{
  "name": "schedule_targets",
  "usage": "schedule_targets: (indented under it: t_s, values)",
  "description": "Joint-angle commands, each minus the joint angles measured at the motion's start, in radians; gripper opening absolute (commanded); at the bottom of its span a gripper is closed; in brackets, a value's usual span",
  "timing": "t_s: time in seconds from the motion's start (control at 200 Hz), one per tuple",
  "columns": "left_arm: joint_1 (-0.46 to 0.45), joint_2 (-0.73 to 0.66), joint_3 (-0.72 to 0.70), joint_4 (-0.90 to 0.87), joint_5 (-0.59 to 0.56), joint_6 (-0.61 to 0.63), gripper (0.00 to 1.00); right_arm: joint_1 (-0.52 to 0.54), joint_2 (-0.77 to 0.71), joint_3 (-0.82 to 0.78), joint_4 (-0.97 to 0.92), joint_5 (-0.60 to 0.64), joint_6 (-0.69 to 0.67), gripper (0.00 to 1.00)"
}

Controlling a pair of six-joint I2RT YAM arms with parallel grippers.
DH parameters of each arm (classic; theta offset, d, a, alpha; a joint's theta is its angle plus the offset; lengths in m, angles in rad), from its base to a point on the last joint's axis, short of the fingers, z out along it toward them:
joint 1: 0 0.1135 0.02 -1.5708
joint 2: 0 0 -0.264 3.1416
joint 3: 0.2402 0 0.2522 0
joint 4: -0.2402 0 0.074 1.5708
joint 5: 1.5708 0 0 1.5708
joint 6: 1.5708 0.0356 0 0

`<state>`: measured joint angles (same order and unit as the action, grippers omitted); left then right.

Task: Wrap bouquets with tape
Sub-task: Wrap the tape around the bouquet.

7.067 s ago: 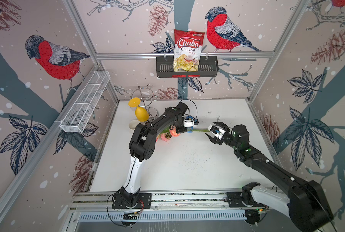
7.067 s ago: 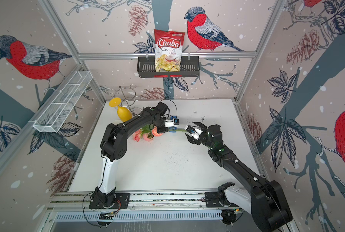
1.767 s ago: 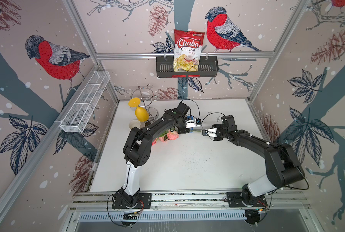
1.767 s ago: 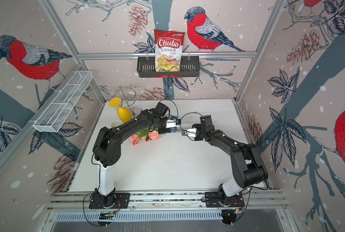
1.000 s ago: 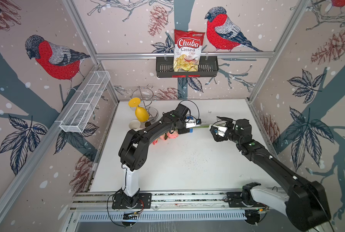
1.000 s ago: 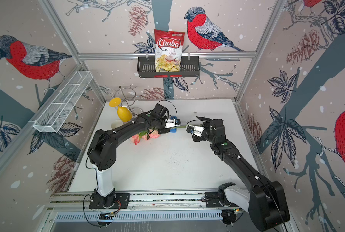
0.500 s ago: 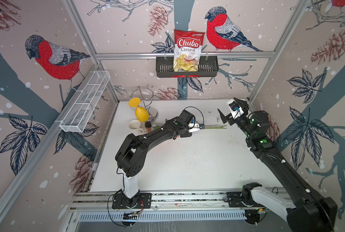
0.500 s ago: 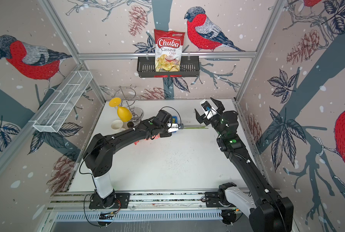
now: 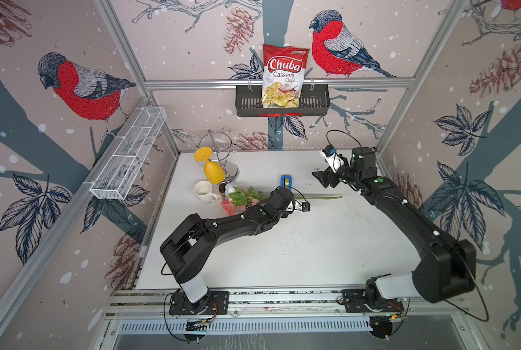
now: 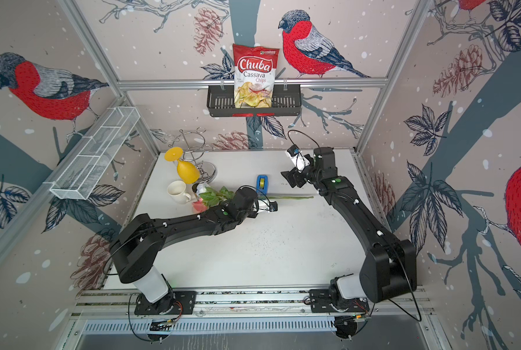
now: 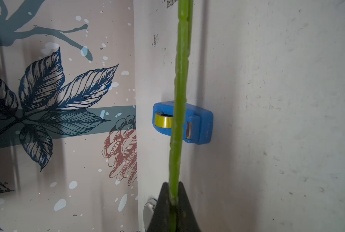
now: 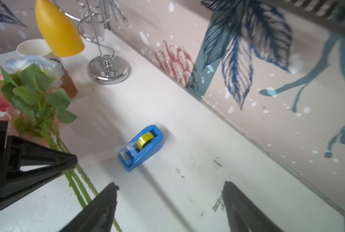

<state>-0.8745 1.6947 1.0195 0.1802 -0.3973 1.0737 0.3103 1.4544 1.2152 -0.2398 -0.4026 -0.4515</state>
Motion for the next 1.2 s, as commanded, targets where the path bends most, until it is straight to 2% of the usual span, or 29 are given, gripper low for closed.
schedule_targets:
  t_s: [0.0, 0.24, 0.425, 0.625, 0.775, 0.931, 1.196]
  values:
    - [-0.009, -0.005, -0.027, 0.167, -0.055, 0.062, 0.00, 0.020, 0.072, 0.053, -0.182, -0.055, -0.074, 0.79]
    - [-0.020, 0.000, -0.121, 0.383, -0.107, 0.130, 0.00, 0.045, 0.249, 0.180, -0.361, -0.127, -0.167, 0.76]
    - [-0.021, 0.019, -0.148, 0.453, -0.124, 0.176, 0.00, 0.047, 0.363, 0.289, -0.486, -0.188, -0.214, 0.77]
    - [-0.021, 0.027, -0.151, 0.502, -0.122, 0.189, 0.00, 0.041, 0.392, 0.294, -0.506, -0.263, -0.237, 0.78]
    - [-0.021, 0.035, -0.162, 0.542, -0.119, 0.210, 0.00, 0.041, 0.431, 0.306, -0.541, -0.256, -0.257, 0.76]
    - [-0.021, 0.027, -0.162, 0.541, -0.110, 0.208, 0.00, 0.044, 0.492, 0.355, -0.585, -0.224, -0.269, 0.57]
    - [-0.021, 0.030, -0.169, 0.562, -0.108, 0.233, 0.00, 0.045, 0.487, 0.361, -0.579, -0.272, -0.282, 0.60]
